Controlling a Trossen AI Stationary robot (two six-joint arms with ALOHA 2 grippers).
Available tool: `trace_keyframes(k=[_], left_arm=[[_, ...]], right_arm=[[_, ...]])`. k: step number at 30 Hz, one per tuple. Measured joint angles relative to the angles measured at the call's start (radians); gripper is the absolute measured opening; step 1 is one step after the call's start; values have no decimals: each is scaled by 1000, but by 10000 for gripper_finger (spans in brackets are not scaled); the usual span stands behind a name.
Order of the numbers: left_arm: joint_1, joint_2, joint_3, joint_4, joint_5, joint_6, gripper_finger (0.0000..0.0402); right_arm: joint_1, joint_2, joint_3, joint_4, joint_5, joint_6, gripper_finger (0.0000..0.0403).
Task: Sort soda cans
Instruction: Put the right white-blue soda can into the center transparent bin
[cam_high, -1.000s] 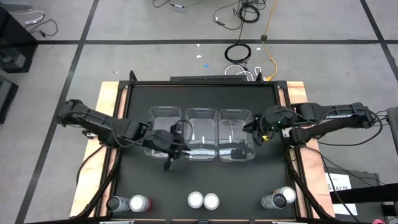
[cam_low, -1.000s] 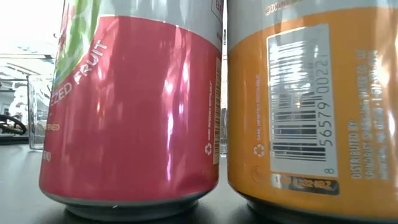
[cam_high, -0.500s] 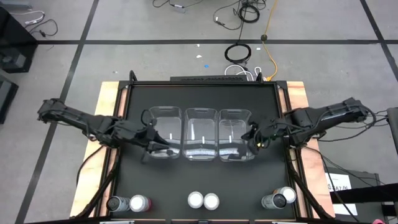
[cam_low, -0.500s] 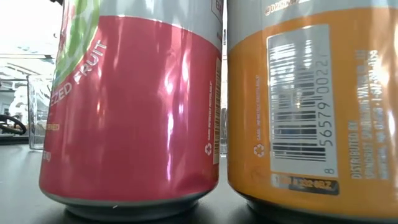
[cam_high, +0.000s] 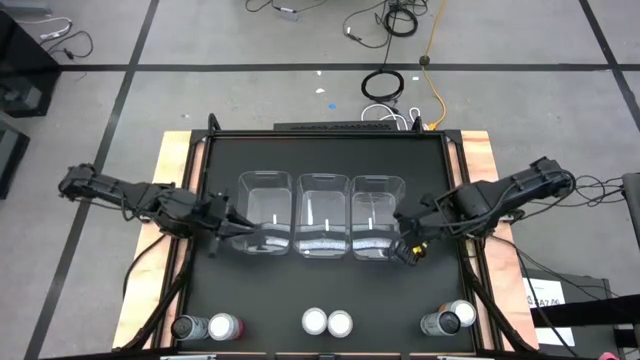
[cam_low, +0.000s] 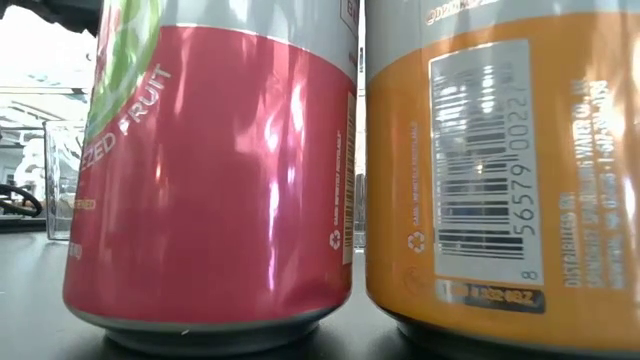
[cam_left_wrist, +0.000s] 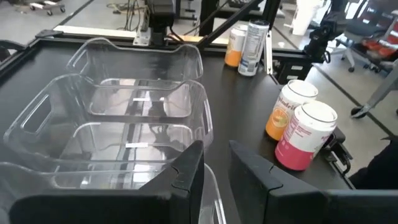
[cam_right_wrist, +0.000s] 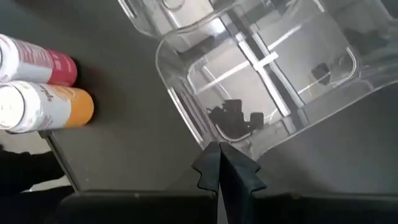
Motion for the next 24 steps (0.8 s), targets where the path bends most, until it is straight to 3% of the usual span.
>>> trace_keyframes(k=[5,10,17,24], left_arm=[[0,-71,-60,-2,2,-35,80],[0,-94,-95,-2,8,-107,80],[0,-94,-97,26,35,-187,80],[-1,-93,-97,87,34,-210,80]], right_arm=[[25,-1,0,-105,-81,83,9],[69,-8,0,-181,-130,124,48],[130,-9,0,-178,-134,125,139],[223,2,0,-177,-120,117,254]])
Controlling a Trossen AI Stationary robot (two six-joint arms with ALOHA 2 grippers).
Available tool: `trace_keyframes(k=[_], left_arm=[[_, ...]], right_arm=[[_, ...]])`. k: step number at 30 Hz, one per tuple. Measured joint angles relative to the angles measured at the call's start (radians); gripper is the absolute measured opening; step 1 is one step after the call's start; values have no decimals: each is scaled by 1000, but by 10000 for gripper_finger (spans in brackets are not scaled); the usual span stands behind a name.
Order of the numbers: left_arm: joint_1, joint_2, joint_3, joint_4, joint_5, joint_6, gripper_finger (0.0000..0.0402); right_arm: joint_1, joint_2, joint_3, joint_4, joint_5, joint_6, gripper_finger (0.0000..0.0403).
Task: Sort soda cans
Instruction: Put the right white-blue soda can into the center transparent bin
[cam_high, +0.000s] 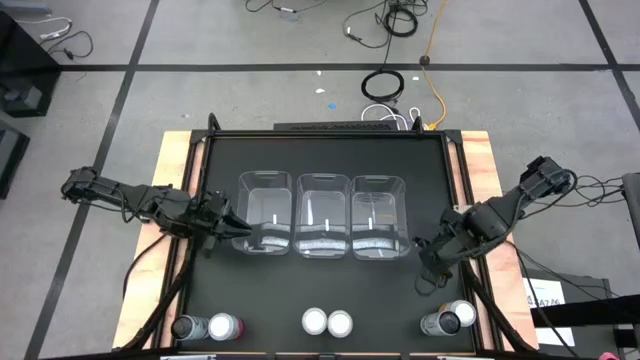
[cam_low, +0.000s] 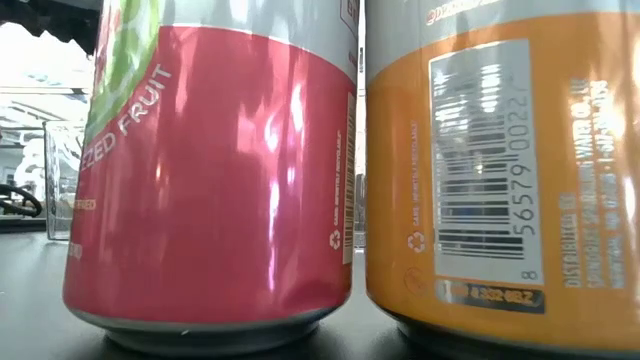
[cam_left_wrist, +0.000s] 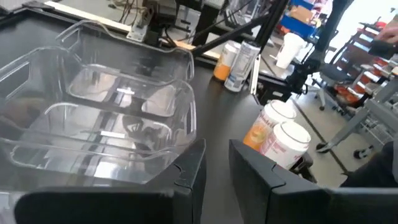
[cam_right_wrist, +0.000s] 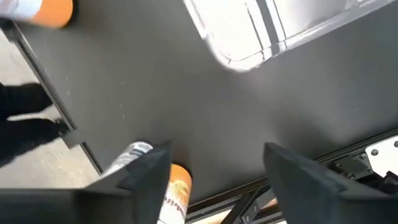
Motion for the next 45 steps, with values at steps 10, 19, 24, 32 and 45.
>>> trace_keyframes(k=[10,19,24,32,45], left_arm=[[0,6,0,63,-24,-97,80],[0,48,0,96,-35,-131,80],[0,71,0,110,-35,-131,80],[0,82,0,108,-35,-131,80],[0,82,0,93,-34,-109,80]], right_arm=[[225,91,0,4,-36,22,343],[330,81,-1,87,-34,125,342],[386,66,-1,109,-26,83,342],[417,66,-1,136,-23,43,341],[411,66,-1,209,-23,-4,347]])
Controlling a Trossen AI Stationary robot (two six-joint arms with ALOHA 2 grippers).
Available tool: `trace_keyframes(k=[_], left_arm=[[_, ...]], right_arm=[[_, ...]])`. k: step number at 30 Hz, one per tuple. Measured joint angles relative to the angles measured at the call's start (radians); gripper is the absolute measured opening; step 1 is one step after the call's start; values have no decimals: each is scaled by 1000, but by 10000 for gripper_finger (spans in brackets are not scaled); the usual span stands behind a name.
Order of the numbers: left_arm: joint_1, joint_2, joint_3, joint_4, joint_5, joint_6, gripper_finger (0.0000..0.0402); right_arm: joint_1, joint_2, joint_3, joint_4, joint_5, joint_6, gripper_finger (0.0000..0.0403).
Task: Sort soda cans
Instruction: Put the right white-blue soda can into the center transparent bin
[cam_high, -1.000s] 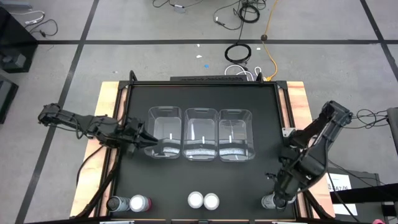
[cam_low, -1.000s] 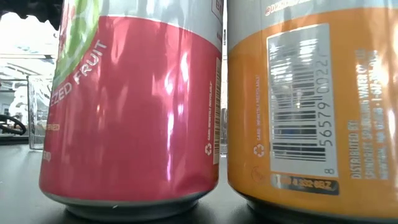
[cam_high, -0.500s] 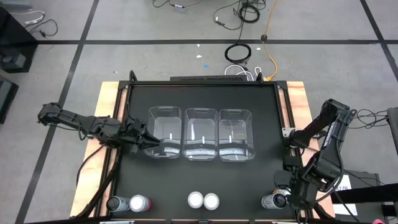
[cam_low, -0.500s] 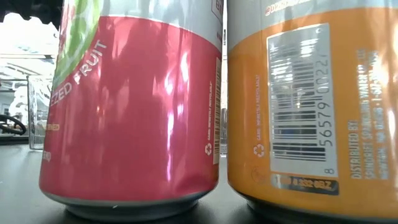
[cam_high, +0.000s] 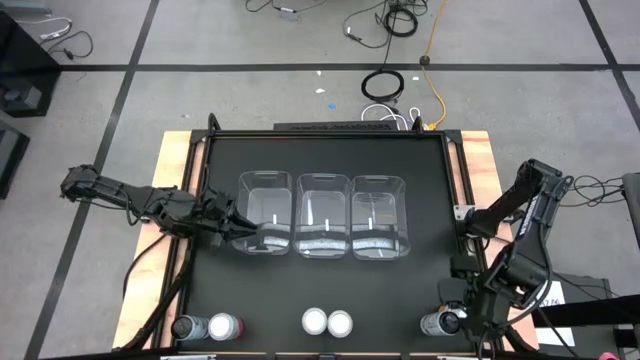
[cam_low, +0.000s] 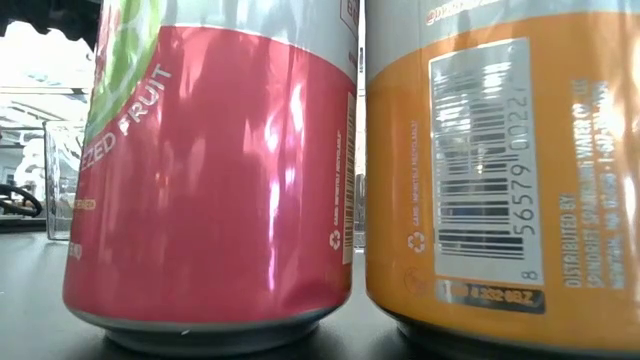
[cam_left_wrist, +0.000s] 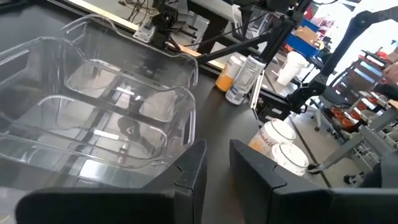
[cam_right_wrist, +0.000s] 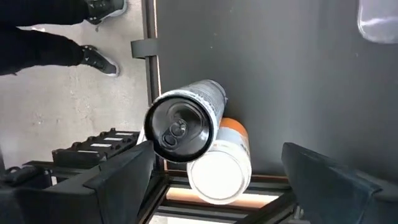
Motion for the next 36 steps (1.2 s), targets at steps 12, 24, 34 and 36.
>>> trace_keyframes(k=[12,24,34,36], left_arm=[[0,0,0,0,6,33,80],[0,0,0,1,6,34,80],[0,0,0,11,6,32,80],[0,0,1,11,6,31,80]], right_arm=[[0,0,0,69,64,-26,348],[0,0,0,-4,150,109,394],[0,0,0,54,149,179,390],[0,0,0,54,150,167,390]])
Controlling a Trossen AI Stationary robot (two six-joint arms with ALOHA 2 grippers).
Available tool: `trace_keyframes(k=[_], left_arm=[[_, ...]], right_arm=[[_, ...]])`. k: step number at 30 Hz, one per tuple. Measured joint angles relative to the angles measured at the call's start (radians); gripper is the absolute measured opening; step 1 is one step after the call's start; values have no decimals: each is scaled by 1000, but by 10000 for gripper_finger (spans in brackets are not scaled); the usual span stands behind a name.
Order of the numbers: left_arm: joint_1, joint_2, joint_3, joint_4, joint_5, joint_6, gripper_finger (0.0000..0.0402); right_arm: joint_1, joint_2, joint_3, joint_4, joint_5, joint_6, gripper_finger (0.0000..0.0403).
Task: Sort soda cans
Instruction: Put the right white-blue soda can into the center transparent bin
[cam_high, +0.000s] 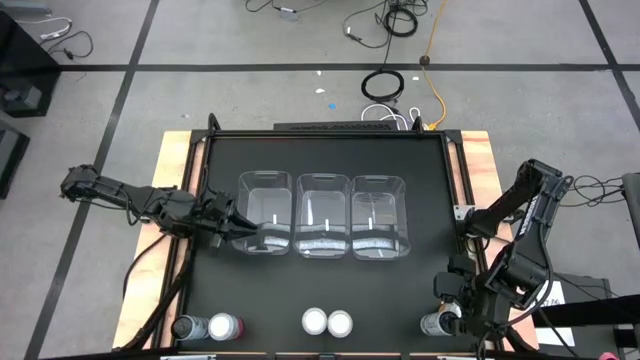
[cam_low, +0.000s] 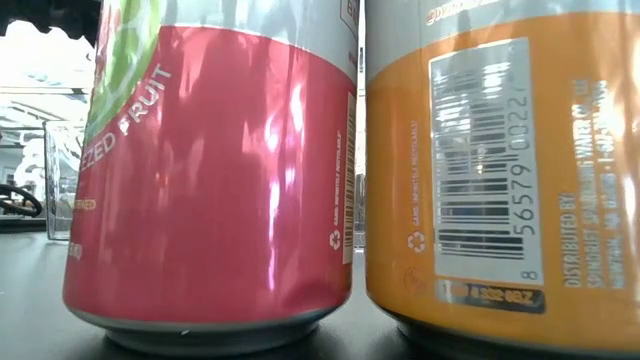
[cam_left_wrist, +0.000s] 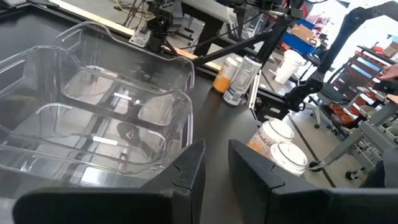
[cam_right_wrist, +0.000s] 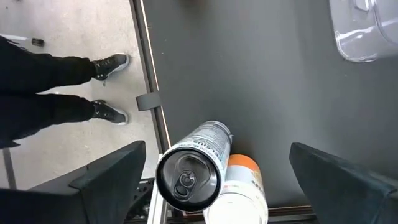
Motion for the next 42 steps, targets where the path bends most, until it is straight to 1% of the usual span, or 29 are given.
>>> trace_keyframes(k=[5,10,14,18,24,29,42], left_arm=[[0,0,0,0,0,0,80],[0,0,0,0,0,-1,80],[0,0,0,0,0,-1,80],[0,0,0,-1,0,0,80],[0,0,0,-4,0,1,80],[0,0,0,-4,0,0,80],[0,0,0,-4,0,1,80]], right_arm=[[1,4,0,7,-17,2,389],[17,49,0,16,-69,-35,389],[23,99,0,33,-134,-65,389],[28,131,0,63,-131,-66,389],[29,142,0,63,-129,-66,389],[34,162,0,46,-98,-66,389],[50,228,0,54,-103,-66,389]])
